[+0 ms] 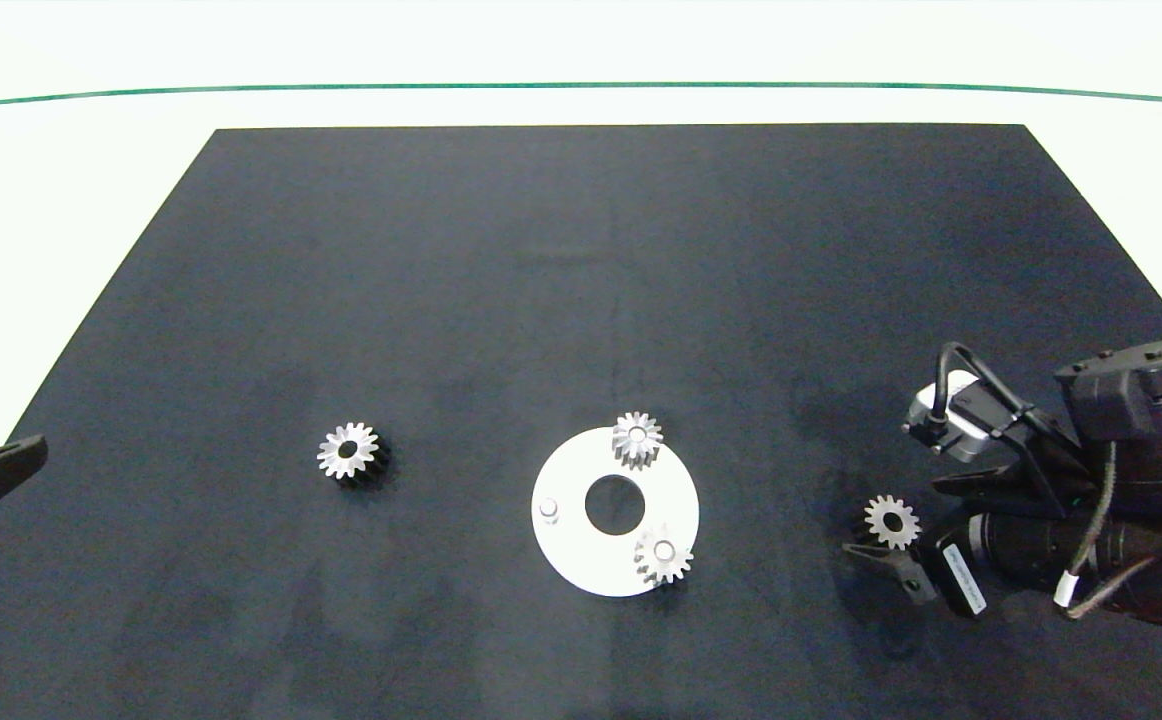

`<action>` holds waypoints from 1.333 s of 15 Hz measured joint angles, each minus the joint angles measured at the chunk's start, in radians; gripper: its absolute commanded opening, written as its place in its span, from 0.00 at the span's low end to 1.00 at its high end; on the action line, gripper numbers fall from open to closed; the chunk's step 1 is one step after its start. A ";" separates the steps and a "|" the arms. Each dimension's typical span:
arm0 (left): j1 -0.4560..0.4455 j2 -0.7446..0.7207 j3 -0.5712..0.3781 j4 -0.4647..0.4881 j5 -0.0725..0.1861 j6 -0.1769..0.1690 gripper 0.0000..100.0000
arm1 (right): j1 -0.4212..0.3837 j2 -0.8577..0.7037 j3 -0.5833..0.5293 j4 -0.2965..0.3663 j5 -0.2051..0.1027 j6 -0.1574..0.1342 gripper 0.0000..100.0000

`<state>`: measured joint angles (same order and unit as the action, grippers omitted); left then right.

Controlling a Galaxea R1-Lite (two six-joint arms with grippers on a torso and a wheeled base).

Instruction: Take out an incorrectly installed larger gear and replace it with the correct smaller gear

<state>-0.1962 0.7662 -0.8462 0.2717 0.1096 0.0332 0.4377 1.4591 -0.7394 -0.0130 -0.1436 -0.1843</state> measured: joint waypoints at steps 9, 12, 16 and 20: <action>0.001 -0.011 0.002 0.000 0.000 -0.003 1.00 | 0.015 0.058 0.008 -0.060 -0.043 0.000 0.93; 0.001 -0.012 0.002 0.000 0.000 -0.003 1.00 | 0.016 0.059 0.010 -0.059 -0.044 0.000 0.87; 0.001 -0.012 0.003 0.000 0.000 -0.003 1.00 | 0.014 0.058 0.014 -0.058 -0.043 0.000 0.78; 0.001 -0.012 0.003 0.000 0.000 -0.003 1.00 | 0.013 0.058 0.013 -0.059 -0.035 0.013 0.70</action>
<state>-0.1951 0.7538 -0.8436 0.2717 0.1096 0.0306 0.4506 1.5172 -0.7268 -0.0715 -0.1785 -0.1711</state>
